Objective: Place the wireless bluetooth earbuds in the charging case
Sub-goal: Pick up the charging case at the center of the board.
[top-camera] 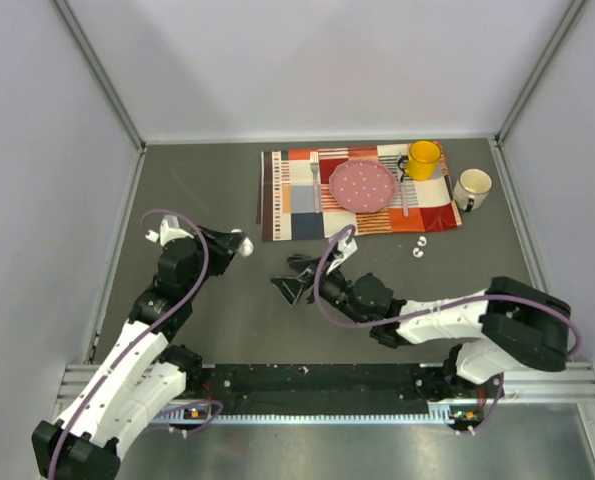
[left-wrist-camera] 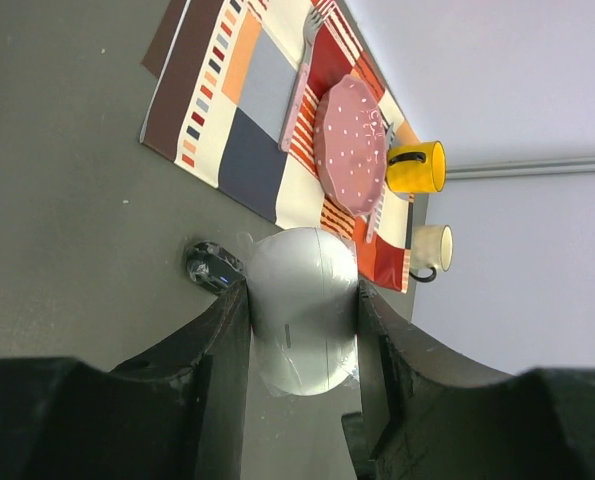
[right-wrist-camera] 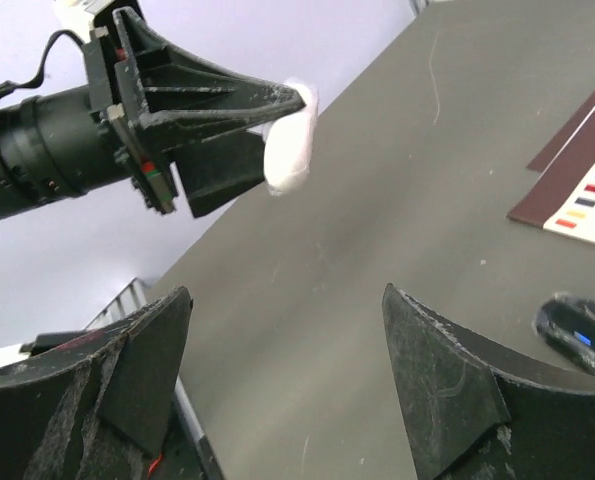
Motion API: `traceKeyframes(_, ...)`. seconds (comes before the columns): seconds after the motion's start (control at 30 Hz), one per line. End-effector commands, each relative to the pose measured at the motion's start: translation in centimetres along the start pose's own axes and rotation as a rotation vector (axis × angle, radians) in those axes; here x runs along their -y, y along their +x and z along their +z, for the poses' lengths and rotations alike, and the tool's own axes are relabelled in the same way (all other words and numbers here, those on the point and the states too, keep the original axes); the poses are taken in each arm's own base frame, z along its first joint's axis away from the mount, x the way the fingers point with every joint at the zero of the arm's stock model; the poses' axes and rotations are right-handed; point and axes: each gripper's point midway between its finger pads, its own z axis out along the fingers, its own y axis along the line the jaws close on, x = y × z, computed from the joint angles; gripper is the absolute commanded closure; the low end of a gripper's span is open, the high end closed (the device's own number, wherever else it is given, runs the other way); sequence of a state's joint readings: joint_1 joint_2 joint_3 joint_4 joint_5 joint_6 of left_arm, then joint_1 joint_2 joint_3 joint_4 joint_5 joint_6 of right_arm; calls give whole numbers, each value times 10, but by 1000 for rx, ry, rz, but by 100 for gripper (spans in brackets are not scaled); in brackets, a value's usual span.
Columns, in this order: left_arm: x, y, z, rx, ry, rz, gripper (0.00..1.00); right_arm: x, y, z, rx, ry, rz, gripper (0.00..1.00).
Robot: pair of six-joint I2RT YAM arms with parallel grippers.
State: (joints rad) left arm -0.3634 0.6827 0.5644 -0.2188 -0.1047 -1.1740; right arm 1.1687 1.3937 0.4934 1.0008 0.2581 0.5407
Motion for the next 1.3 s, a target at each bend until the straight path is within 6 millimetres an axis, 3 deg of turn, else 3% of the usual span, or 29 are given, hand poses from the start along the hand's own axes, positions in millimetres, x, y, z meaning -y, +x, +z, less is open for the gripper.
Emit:
traceKeyframes(0.0,15,0,-6,-6,62,-21,97,-27,-41,25,188,-63,-25,23)
traceKeyframes(0.27,19,5,-12,-33,89,-13,97,-31,-40,52,202,-55,-95,26)
traceKeyframes(0.53,24,7,-17,-47,118,-25,97,-42,-23,75,150,-94,-87,35)
traceKeyframes(0.9,30,8,-23,-59,148,-22,97,-40,-10,90,158,-108,-55,38)
traceKeyframes(1.27,29,8,-23,-57,149,-26,97,-36,-18,97,192,-109,-65,47)
